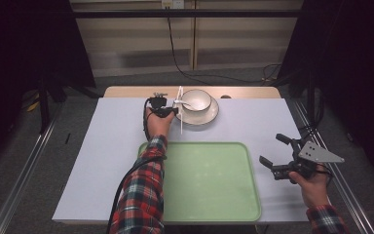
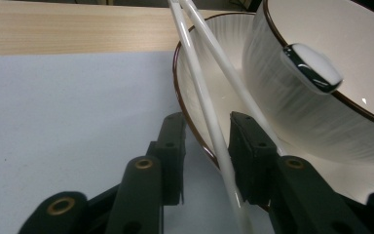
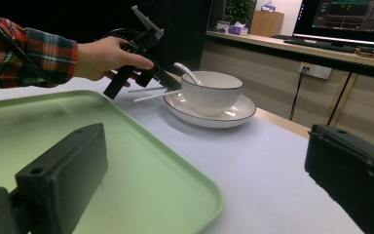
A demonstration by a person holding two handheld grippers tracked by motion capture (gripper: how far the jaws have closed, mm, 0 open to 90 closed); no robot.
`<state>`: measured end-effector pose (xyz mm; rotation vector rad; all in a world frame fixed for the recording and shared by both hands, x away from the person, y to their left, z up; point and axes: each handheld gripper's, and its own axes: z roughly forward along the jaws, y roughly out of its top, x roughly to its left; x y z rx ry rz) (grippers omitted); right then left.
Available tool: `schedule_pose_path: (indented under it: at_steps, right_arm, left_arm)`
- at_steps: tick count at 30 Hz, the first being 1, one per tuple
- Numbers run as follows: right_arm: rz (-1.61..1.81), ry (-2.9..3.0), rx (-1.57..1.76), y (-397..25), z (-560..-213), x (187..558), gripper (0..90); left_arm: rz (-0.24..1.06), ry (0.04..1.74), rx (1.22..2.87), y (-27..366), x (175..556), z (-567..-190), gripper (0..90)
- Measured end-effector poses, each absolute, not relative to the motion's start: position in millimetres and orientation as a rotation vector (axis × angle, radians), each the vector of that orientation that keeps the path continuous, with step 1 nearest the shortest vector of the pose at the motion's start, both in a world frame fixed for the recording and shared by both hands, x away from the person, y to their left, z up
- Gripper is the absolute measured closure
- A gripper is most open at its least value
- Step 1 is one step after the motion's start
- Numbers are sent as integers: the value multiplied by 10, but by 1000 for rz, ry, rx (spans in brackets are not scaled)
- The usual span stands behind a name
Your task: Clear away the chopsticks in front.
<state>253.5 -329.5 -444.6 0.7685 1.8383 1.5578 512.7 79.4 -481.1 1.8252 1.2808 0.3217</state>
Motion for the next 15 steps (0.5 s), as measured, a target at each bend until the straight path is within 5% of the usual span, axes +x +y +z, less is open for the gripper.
schedule_pose_path:
  at_steps: [15]
  right_arm:
    - [1554, 1845, 766, -3304, -4447, 2537, 15]
  left_arm:
    - [277, 1395, 1722, 809, 5095, -4763, 794]
